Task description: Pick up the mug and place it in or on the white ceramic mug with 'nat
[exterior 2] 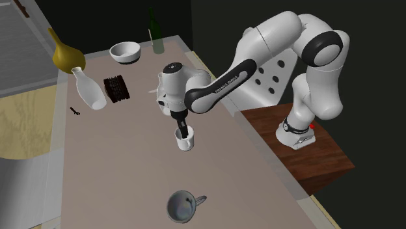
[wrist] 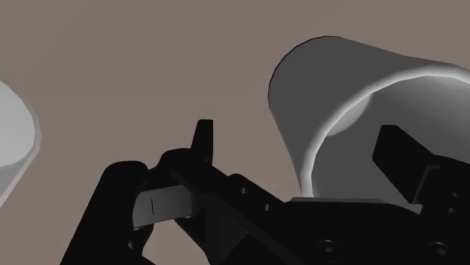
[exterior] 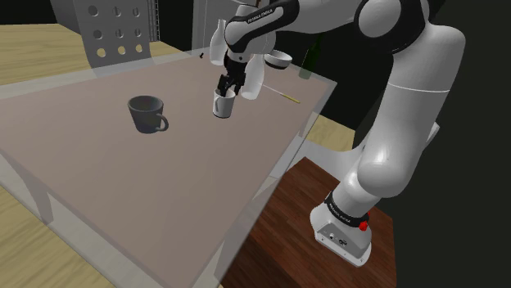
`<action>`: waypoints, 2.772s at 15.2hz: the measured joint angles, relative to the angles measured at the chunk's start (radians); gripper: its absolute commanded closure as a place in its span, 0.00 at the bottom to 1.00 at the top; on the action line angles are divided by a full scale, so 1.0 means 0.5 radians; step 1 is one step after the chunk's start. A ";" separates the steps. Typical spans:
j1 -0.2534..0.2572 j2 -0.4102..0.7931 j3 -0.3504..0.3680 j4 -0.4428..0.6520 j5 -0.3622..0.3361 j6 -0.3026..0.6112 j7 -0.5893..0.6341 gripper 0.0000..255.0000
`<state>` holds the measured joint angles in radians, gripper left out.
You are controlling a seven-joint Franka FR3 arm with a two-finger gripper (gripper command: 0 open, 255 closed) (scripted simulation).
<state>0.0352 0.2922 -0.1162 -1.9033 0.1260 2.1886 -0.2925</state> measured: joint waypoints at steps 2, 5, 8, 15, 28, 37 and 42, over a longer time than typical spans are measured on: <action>0.000 0.000 0.000 0.000 0.000 0.000 0.000 1.00; 0.000 0.000 0.000 0.000 0.000 0.000 0.000 1.00; 0.000 0.000 0.000 0.000 0.000 0.000 0.000 1.00; 0.002 -0.038 -0.003 0.028 -0.010 -0.065 0.009 1.00; 0.005 -0.163 -0.012 0.218 -0.044 -0.377 0.048 1.00; 0.005 -0.219 -0.015 0.386 -0.059 -0.601 0.070 1.00; 0.001 -0.227 -0.018 0.513 -0.063 -0.735 0.076 1.00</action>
<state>0.0356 0.1788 -0.1253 -1.6467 0.0944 1.8211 -0.2545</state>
